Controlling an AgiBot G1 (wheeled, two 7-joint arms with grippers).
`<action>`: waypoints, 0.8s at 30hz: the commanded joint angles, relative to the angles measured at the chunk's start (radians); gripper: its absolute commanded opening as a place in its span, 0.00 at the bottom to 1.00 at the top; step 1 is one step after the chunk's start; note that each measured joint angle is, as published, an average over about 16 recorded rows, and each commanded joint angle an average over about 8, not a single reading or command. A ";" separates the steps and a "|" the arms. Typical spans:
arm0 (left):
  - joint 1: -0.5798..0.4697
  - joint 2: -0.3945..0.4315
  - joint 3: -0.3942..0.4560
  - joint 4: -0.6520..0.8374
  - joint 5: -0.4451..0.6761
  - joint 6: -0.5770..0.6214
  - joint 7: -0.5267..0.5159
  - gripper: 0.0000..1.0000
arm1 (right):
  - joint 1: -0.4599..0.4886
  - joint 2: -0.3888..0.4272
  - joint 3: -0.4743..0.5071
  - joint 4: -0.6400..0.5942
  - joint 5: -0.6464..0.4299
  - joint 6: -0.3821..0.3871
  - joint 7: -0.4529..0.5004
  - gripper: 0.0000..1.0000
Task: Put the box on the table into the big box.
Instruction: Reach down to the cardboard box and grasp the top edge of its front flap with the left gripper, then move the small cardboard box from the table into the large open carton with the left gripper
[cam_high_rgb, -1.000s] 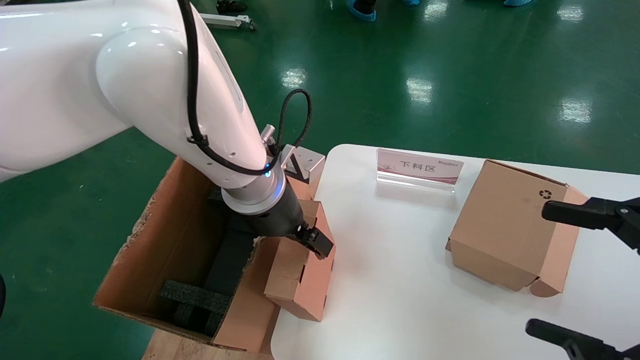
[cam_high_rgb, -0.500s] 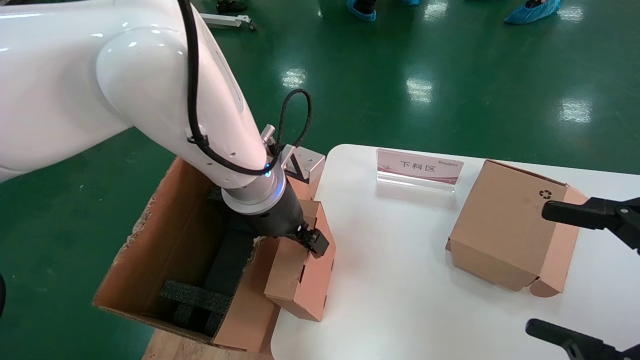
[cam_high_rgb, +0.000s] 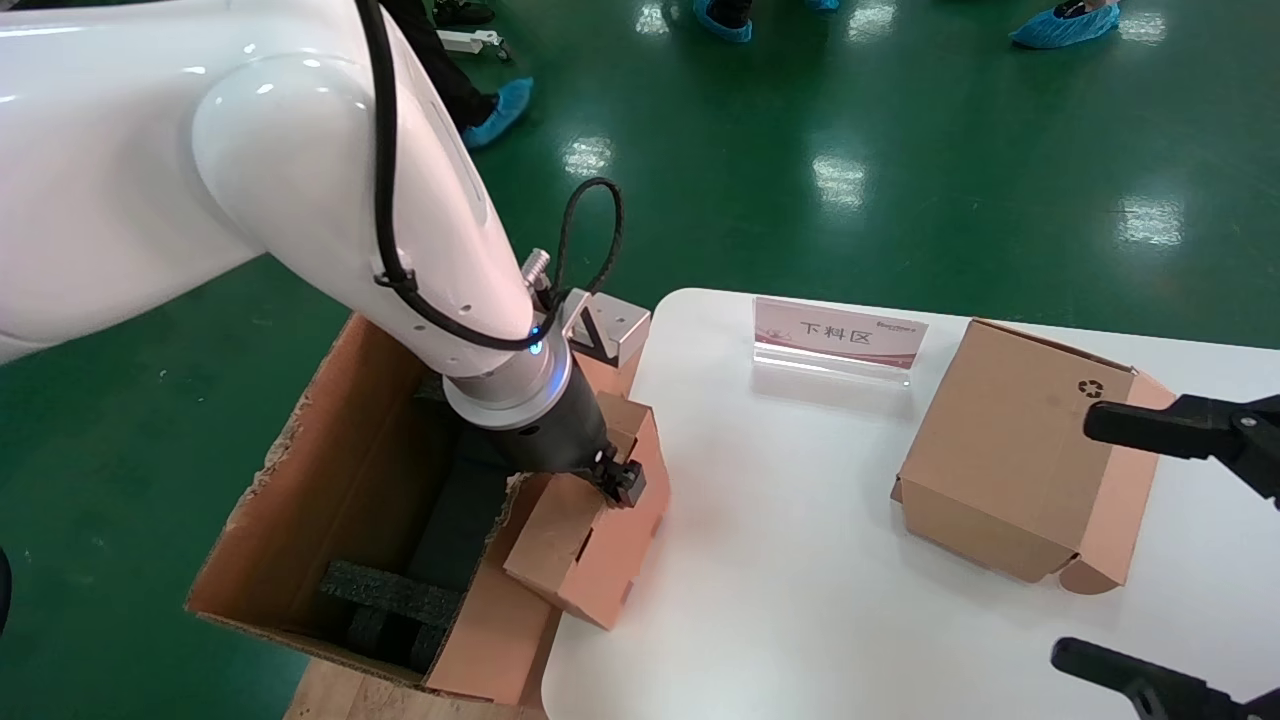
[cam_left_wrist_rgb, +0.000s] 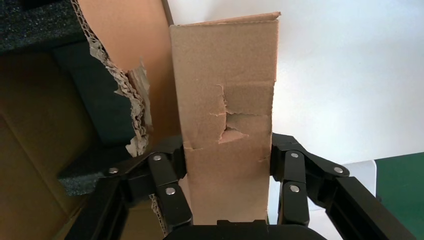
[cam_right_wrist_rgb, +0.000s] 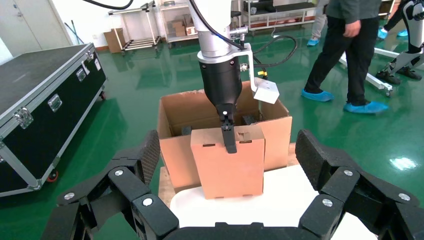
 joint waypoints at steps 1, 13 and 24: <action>-0.001 -0.002 -0.001 0.001 0.001 -0.001 0.001 0.00 | 0.000 0.000 0.000 0.000 0.000 0.000 0.000 1.00; -0.061 -0.123 -0.131 0.010 0.046 -0.030 0.108 0.00 | 0.000 0.000 0.000 0.000 0.000 0.000 0.000 1.00; -0.125 -0.285 -0.328 0.011 -0.010 -0.033 0.234 0.00 | 0.000 0.000 0.000 0.000 0.000 0.000 0.000 1.00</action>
